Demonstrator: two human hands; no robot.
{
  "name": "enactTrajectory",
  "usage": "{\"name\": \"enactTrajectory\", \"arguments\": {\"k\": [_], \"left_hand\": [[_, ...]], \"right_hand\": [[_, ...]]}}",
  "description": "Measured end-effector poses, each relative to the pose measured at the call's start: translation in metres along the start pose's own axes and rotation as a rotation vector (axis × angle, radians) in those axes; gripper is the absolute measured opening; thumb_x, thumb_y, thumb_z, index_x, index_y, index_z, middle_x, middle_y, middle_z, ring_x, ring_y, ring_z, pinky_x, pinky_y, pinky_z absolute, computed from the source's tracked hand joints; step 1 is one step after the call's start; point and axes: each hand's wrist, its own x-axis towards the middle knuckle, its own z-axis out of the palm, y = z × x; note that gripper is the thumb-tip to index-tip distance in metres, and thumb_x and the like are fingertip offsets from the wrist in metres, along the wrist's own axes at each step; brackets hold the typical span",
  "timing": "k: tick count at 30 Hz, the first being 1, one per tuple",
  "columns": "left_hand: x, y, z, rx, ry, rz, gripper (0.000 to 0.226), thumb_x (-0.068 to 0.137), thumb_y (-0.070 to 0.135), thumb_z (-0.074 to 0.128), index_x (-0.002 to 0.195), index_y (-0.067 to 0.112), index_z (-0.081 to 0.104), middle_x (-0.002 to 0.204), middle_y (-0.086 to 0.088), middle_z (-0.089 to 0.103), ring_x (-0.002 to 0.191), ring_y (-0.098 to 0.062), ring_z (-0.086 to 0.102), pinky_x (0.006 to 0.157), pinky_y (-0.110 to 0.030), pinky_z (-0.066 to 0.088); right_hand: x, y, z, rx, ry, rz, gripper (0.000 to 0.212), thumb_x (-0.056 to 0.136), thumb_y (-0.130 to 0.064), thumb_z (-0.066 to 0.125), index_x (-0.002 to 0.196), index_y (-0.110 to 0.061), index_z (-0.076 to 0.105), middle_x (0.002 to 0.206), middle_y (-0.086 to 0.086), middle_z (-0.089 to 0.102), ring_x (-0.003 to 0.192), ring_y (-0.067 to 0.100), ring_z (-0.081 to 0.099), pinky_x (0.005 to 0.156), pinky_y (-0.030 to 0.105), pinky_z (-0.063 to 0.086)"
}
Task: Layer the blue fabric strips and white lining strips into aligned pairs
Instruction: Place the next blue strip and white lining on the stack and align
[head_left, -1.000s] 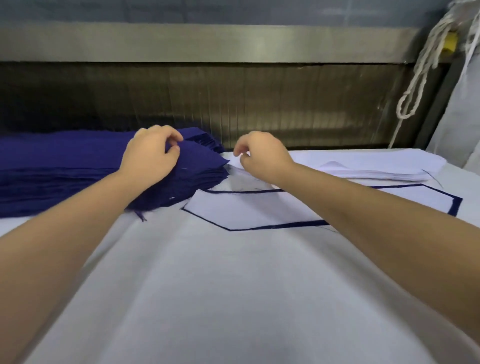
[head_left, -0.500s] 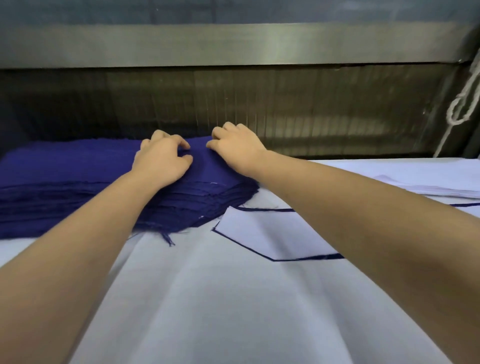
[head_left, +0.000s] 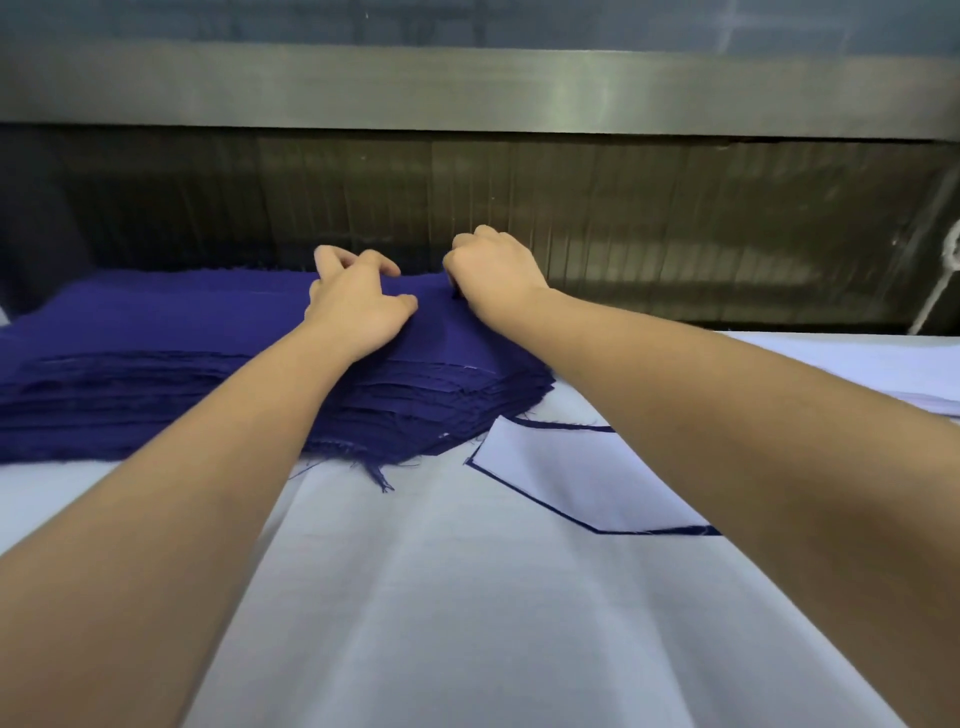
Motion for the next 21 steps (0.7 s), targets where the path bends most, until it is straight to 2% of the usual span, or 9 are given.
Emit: {"name": "enactTrajectory", "arguments": {"k": [3,6,9,12,15,17,21], "left_hand": [[0.001,-0.001,0.000,-0.017,-0.004,-0.008,0.039,0.090,0.031,0.059,0.127,0.020,0.050,0.137,-0.005,0.026,0.122,-0.028,0.036,0.085,-0.030,0.030],[0.000,-0.002,0.002,-0.007,-0.020,-0.004,0.038,0.090,0.031,0.058,0.126,0.022,0.051,0.138,-0.004,0.027,0.124,-0.028,0.033,0.085,-0.030,0.028],[0.001,-0.005,0.003,-0.005,-0.039,-0.012,0.038,0.090,0.032,0.058,0.126,0.022,0.051,0.137,-0.004,0.028,0.126,-0.028,0.030,0.086,-0.031,0.027],[0.001,-0.006,0.003,-0.013,-0.037,-0.009,0.038,0.090,0.032,0.058,0.126,0.023,0.051,0.136,-0.004,0.029,0.125,-0.028,0.030,0.086,-0.031,0.027],[0.001,-0.007,0.004,0.008,-0.042,0.017,0.038,0.089,0.030,0.058,0.125,0.021,0.052,0.132,-0.004,0.030,0.122,-0.027,0.033,0.086,-0.029,0.028],[0.001,-0.008,0.004,0.024,-0.037,0.035,0.035,0.088,0.028,0.059,0.122,0.020,0.053,0.131,-0.003,0.029,0.121,-0.027,0.034,0.088,-0.029,0.029],[0.002,-0.010,0.003,0.059,-0.029,0.039,0.041,0.088,0.026,0.061,0.126,0.019,0.051,0.147,-0.003,0.012,0.126,-0.031,0.034,0.099,-0.036,0.033]], "right_hand": [[0.005,0.000,-0.005,0.036,-0.013,0.034,0.024,0.090,-0.001,0.051,0.112,-0.007,0.061,0.121,0.012,0.054,0.115,0.030,0.046,0.085,0.036,0.038],[0.011,0.007,-0.011,0.097,-0.094,0.024,0.020,0.089,-0.013,0.059,0.109,-0.012,0.064,0.121,0.009,0.054,0.116,0.029,0.046,0.078,0.035,0.036],[0.015,0.014,-0.014,0.141,-0.115,0.033,0.021,0.092,-0.020,0.057,0.110,-0.017,0.067,0.122,0.008,0.055,0.117,0.029,0.046,0.075,0.033,0.035],[0.020,0.014,-0.012,0.186,-0.062,0.097,0.024,0.094,-0.018,0.051,0.112,-0.019,0.066,0.124,0.006,0.056,0.119,0.028,0.045,0.076,0.034,0.037],[0.024,0.009,-0.013,0.315,0.042,0.233,0.030,0.094,-0.019,0.044,0.114,-0.021,0.066,0.123,0.003,0.060,0.119,0.027,0.047,0.083,0.036,0.042],[0.026,0.006,-0.014,0.363,0.102,0.296,0.034,0.093,-0.019,0.040,0.115,-0.023,0.066,0.123,0.002,0.060,0.118,0.027,0.047,0.081,0.034,0.041],[0.023,0.006,-0.015,0.413,0.153,0.334,0.032,0.096,-0.022,0.039,0.116,-0.023,0.065,0.124,0.003,0.053,0.114,0.028,0.050,0.075,0.031,0.034]]}}
